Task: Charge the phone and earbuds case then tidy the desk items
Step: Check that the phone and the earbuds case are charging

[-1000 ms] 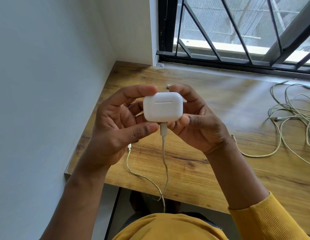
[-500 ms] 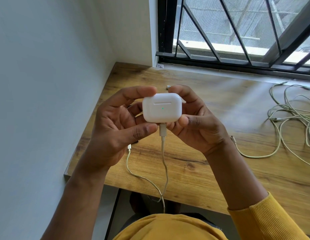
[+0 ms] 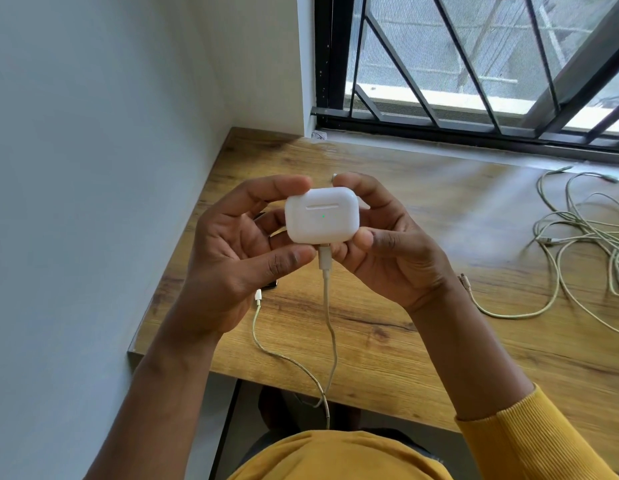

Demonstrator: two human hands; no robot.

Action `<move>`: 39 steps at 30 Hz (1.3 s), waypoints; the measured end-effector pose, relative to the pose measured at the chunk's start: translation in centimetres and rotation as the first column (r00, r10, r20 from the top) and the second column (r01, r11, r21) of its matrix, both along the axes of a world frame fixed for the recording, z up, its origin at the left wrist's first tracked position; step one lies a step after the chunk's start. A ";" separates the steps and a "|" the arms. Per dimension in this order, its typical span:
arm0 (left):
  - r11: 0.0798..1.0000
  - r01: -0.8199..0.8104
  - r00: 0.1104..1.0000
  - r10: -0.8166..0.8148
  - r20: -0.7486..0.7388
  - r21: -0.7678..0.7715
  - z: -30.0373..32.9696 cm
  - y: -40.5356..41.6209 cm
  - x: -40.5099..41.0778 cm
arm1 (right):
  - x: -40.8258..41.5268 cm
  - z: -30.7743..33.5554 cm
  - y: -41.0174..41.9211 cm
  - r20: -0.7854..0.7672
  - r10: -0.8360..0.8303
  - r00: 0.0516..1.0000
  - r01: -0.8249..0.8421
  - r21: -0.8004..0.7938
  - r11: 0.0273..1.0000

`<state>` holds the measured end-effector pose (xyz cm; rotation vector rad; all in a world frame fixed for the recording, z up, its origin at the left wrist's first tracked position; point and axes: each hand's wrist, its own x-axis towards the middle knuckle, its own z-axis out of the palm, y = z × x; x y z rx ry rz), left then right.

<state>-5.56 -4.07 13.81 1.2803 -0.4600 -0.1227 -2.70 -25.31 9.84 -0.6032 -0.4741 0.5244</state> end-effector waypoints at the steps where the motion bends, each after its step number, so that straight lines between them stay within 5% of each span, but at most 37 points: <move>1: 0.999 -0.027 1.000 0.027 -0.006 0.021 -0.2 0.0 0.1 | 0.1 -0.2 -0.1 -0.015 -0.016 1.000 0.016 -0.017 1.000; 17: 0.848 -0.310 0.939 0.343 0.000 0.430 -8.4 -0.5 6.2 | 4.1 -4.8 0.2 -0.077 -0.377 0.923 0.272 -0.562 0.781; 24: 0.621 -0.356 0.922 0.354 0.155 0.698 -12.4 0.0 8.2 | 5.9 -7.3 0.8 0.045 -0.417 0.908 0.290 -0.788 0.544; 31: 0.381 -0.343 0.921 0.317 0.227 0.859 -15.2 0.0 9.7 | 7.4 -9.7 2.6 0.228 -0.423 0.877 0.329 -0.926 0.183; 35: 0.240 -0.348 0.917 0.287 0.277 0.906 -15.7 -0.6 10.2 | 7.8 -10.4 3.4 0.313 -0.364 0.877 0.363 -0.929 0.075; 39: 0.211 -0.311 0.929 0.274 0.250 0.927 -16.6 -0.5 11.0 | 8.2 -11.4 3.5 0.376 -0.284 0.882 0.392 -0.920 0.002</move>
